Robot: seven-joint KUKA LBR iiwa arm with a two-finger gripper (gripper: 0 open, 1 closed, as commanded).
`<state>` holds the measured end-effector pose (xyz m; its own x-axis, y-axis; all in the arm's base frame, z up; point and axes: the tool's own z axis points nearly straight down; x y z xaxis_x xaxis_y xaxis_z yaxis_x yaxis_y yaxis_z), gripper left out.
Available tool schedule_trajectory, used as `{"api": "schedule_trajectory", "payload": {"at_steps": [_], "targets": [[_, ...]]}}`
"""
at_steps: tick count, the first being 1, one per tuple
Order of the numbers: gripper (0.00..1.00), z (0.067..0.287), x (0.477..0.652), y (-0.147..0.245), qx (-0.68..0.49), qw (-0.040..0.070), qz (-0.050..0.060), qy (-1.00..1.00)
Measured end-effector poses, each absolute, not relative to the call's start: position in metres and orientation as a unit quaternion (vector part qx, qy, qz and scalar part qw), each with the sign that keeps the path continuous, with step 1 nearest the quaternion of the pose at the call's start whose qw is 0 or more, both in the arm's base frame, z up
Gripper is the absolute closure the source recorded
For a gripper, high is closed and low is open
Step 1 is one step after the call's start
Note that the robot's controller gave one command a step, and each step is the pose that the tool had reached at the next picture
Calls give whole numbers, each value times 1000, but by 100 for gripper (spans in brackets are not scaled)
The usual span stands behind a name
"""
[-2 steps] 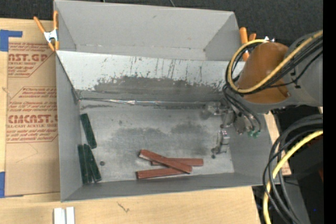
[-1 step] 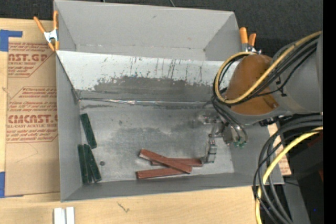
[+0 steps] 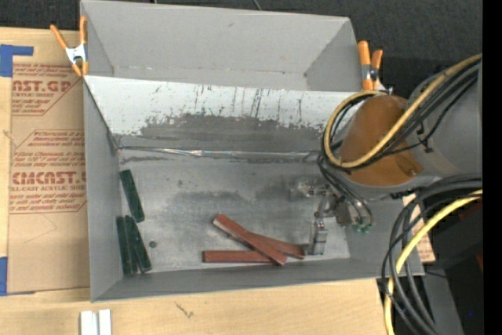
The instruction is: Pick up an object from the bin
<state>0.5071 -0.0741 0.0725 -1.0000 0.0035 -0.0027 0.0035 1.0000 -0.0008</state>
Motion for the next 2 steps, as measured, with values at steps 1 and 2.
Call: {"api": "schedule_trajectory", "payload": {"at_steps": [1, 2], "targets": [[100, 70, 481, -30, -246, 0, 0, 969], [0, 71, 485, -29, -246, 9, -1, 969]]}}
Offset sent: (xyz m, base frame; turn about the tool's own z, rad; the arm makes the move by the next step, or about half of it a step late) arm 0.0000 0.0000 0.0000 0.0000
